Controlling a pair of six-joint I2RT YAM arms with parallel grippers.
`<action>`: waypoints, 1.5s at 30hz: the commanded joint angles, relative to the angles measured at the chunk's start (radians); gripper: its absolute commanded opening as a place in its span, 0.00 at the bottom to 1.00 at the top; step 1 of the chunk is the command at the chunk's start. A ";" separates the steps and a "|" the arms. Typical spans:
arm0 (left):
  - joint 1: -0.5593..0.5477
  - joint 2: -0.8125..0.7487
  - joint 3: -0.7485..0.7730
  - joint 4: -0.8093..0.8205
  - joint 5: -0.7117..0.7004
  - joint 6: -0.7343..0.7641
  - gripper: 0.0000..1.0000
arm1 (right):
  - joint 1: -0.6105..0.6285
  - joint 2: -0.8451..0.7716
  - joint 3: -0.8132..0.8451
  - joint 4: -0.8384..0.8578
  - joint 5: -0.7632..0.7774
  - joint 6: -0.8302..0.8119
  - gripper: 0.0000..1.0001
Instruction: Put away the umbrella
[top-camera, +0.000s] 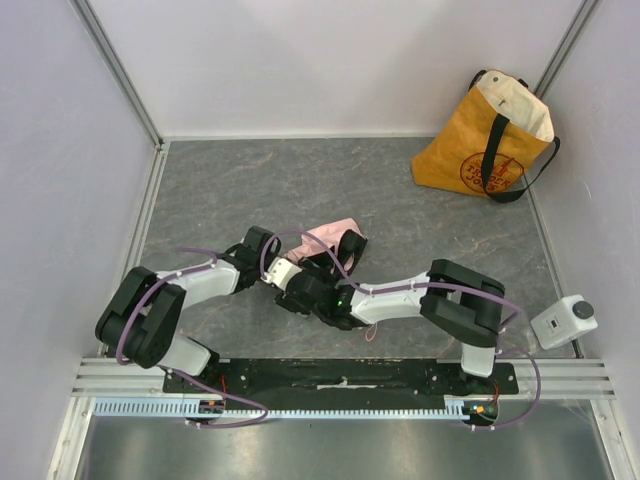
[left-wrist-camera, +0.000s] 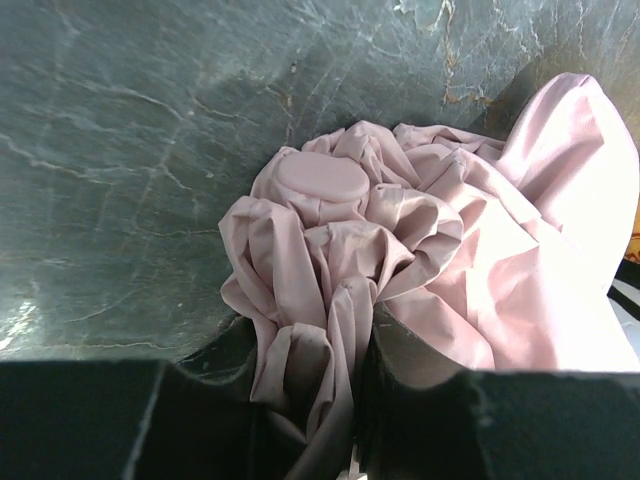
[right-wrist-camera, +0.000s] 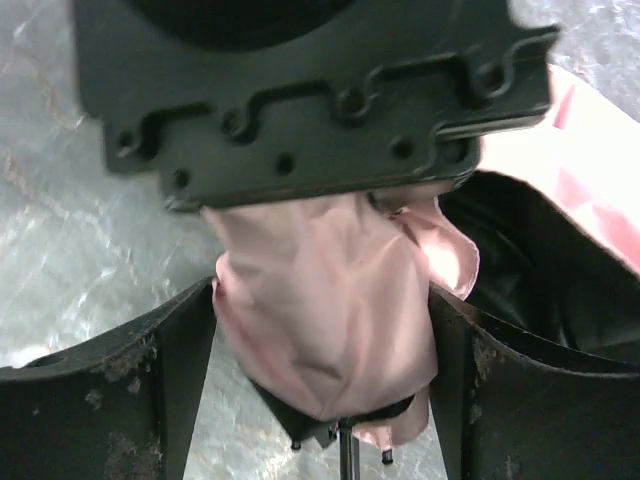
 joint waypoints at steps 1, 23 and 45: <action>0.009 0.013 -0.071 -0.244 -0.085 -0.030 0.02 | 0.010 0.101 0.032 0.071 0.111 0.075 0.80; 0.058 -0.670 -0.392 0.097 -0.203 0.210 0.94 | -0.278 0.225 -0.091 0.056 -0.777 0.207 0.00; 0.083 -0.763 -0.535 0.322 -0.045 0.264 0.99 | -0.559 0.554 0.201 -0.266 -1.343 0.396 0.00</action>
